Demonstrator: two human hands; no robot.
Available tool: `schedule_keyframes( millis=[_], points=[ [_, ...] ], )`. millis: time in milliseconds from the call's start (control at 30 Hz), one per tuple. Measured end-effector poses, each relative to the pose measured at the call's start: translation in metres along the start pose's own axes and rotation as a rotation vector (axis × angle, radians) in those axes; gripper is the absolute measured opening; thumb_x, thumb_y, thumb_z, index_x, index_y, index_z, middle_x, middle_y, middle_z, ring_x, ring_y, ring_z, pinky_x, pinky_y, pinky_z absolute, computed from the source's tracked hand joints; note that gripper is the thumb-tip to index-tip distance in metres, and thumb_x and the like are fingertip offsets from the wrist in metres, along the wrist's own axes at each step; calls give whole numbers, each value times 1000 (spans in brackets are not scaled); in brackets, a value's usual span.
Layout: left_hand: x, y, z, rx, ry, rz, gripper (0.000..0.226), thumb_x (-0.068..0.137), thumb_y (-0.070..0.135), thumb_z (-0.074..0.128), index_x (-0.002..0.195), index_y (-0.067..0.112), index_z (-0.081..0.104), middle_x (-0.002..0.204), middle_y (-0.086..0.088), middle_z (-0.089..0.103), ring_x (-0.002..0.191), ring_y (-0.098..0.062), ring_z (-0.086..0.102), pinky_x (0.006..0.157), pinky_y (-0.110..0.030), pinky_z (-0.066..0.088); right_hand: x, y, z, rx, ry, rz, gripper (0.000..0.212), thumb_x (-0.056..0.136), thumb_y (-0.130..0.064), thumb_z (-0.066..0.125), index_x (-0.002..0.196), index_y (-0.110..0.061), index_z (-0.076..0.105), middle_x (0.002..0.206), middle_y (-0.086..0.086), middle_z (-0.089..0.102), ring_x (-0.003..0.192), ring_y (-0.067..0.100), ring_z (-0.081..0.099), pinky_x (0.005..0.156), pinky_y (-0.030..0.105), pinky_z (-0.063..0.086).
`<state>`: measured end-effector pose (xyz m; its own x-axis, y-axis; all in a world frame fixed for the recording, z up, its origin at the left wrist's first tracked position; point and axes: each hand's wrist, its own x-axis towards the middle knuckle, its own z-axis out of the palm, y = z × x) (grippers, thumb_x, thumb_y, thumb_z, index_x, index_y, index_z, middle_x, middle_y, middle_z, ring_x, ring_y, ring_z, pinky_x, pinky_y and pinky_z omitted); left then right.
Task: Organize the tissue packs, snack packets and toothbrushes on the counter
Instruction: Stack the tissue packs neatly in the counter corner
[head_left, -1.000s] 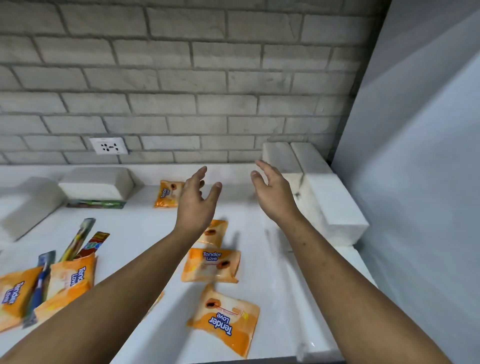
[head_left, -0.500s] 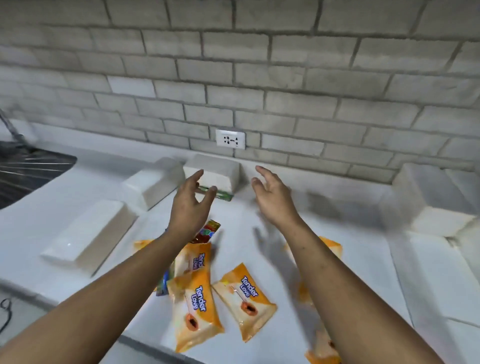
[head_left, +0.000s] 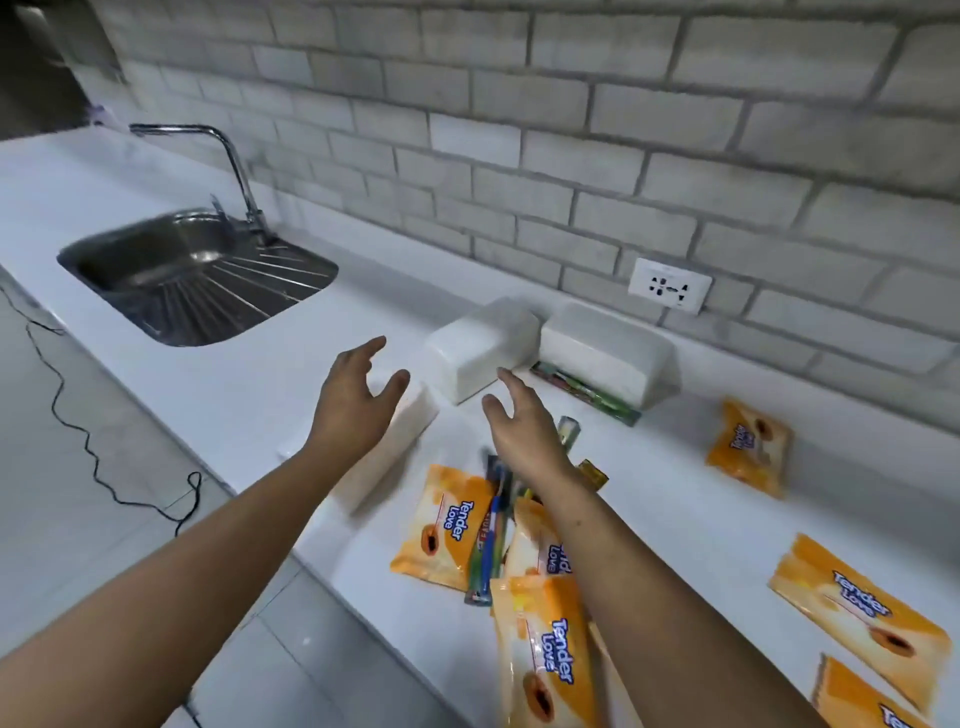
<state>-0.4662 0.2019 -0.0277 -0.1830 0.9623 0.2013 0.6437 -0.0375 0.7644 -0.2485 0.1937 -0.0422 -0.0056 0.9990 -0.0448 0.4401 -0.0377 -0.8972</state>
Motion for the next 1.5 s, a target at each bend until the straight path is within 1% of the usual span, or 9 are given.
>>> schedule_keyframes(
  millis=[133, 300, 433, 700, 900, 1100, 1200, 1333, 1500],
  points=[
    [10, -36, -25, 89, -3, -87, 57, 100, 41, 65, 153, 27, 48, 152, -2, 49, 136, -19, 53, 112, -38, 42, 11, -2, 47, 20, -86, -9, 59, 106, -35, 48, 161, -26, 29, 165, 3, 30, 151, 21, 31, 120, 35, 30],
    [6, -72, -41, 103, 33, -219, 57, 99, 41, 66, 151, 26, 49, 150, -4, 49, 136, -23, 52, 113, -42, 43, 29, 1, 86, -12, -151, 1, 61, 105, -35, 50, 161, -25, 28, 166, 2, 28, 151, 20, 31, 112, 25, 27],
    [-7, -87, -42, 73, 49, -325, 60, 98, 44, 66, 152, 26, 47, 151, -8, 46, 134, -25, 52, 104, -32, 41, 52, -1, 104, -28, -181, 16, 63, 104, -32, 50, 162, -22, 26, 166, 4, 27, 151, 21, 29, 118, 31, 27],
    [-23, -98, -40, -11, 10, -513, 70, 98, 53, 62, 158, 27, 36, 157, -9, 38, 131, -26, 54, 93, -30, 38, 87, -7, 123, -83, -179, 44, 63, 102, -30, 48, 160, -18, 28, 165, 8, 30, 150, 25, 31, 118, 35, 28],
    [-30, -106, -37, -68, -12, -558, 69, 97, 52, 63, 156, 27, 38, 152, -4, 48, 131, -23, 54, 98, -31, 41, 93, -7, 127, -109, -221, 85, 61, 102, -31, 46, 159, -20, 30, 163, 5, 35, 148, 24, 36, 114, 36, 32],
    [-33, -108, -38, -91, -8, -563, 54, 95, 49, 63, 144, 32, 51, 125, 8, 67, 116, -18, 63, 90, -32, 48, 85, -8, 127, -98, -205, 113, 59, 97, -29, 51, 153, -19, 39, 149, 8, 49, 135, 28, 49, 109, 39, 43],
    [-31, -105, -39, -95, 33, -552, 52, 95, 46, 64, 144, 32, 53, 125, 6, 66, 111, -16, 63, 86, -28, 46, 81, -10, 126, -55, -215, 142, 64, 94, -31, 55, 154, -20, 36, 149, 6, 48, 134, 27, 50, 111, 44, 44],
    [-25, -101, -41, -87, 62, -513, 50, 95, 44, 65, 143, 30, 56, 129, 6, 66, 111, -16, 62, 89, -28, 45, 80, -15, 119, 14, -217, 172, 80, 79, -42, 53, 154, -26, 33, 143, 3, 49, 126, 30, 56, 103, 54, 53],
    [-11, -86, -48, -64, 91, -435, 47, 96, 41, 66, 140, 28, 59, 127, 8, 66, 113, -17, 62, 98, -34, 50, 80, -23, 110, 125, -132, 147, 87, 74, -44, 56, 154, -30, 25, 146, 11, 51, 106, 30, 59, 91, 39, 51]
  ],
)
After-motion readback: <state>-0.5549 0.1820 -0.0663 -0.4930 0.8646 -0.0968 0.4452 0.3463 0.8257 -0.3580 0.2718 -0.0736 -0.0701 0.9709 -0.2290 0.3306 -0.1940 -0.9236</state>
